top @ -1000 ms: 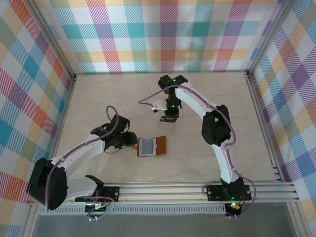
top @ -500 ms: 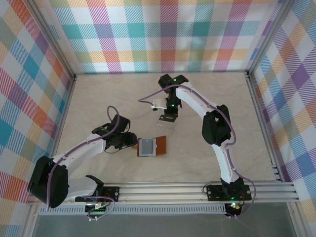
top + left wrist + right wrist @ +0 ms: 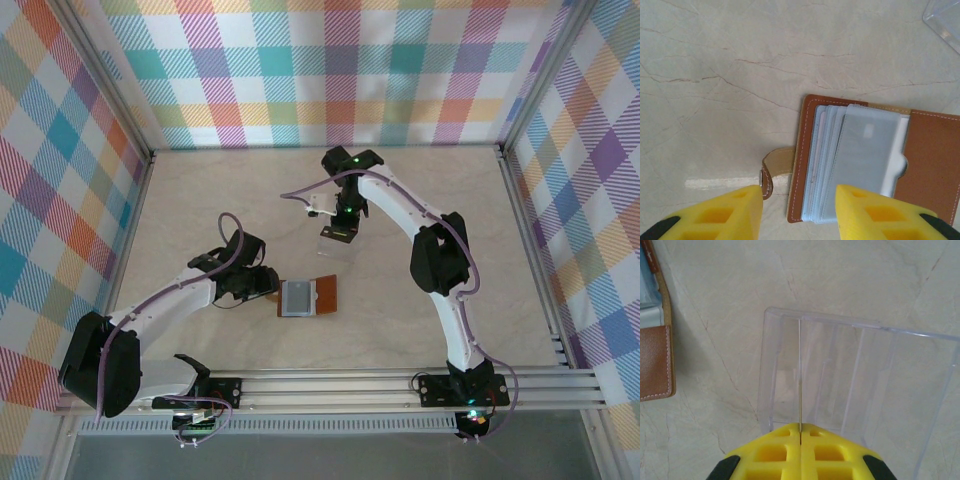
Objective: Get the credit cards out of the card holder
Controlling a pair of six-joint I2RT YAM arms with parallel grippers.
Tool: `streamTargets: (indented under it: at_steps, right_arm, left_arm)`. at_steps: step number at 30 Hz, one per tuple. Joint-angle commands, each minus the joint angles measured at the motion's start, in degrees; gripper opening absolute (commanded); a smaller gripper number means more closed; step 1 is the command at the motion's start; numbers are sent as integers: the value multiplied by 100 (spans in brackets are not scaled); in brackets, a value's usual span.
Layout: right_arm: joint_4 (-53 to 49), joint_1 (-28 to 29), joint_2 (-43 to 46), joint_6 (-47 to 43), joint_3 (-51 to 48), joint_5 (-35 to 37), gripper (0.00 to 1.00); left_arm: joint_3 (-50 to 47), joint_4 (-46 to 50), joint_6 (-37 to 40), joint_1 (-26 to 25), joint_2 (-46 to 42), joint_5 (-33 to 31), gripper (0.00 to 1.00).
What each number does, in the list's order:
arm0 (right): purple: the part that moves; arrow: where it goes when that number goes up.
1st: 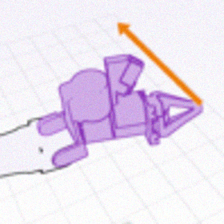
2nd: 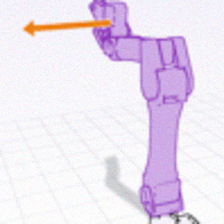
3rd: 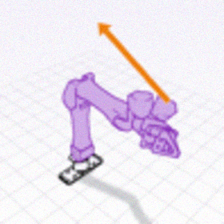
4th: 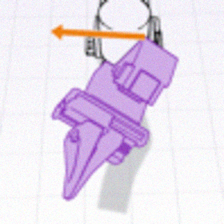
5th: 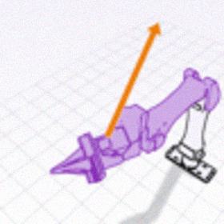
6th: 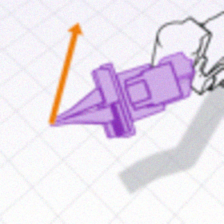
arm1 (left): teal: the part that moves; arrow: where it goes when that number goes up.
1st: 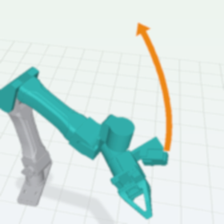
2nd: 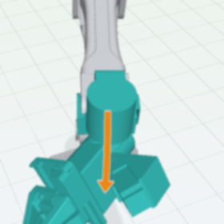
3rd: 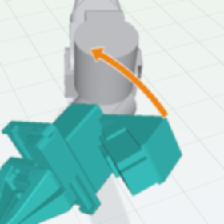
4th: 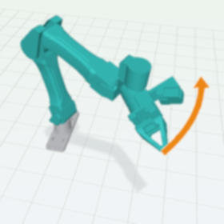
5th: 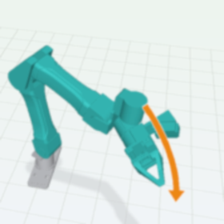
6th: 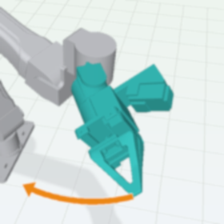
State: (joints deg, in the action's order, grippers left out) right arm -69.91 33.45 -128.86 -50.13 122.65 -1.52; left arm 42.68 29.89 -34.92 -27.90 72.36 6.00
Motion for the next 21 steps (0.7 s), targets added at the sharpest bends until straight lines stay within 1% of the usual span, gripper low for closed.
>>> streamTargets:
  at_steps: [1, 10, 12, 17, 21]
  right_arm:
    - [-102, -41, -143, 229, 233, -82, 0]
    - [-228, -34, -350, 149, 200, -94, 0]
    - [-242, -34, -371, -7, 191, -83, 0]
    - [-169, -23, -365, -773, 49, 124, 0]
    - [-164, -23, -323, -1052, 40, 277, 0]
  left_arm:
    - [136, 57, 88, 74, 7, 81, 43]
    - [92, 100, 100, 74, -33, 58, 43]
    - [61, 87, 94, 75, -60, 59, 43]
    - [23, 79, 70, 76, -159, 58, 43]
    - [-3, 139, 52, 74, -274, 5, 43]
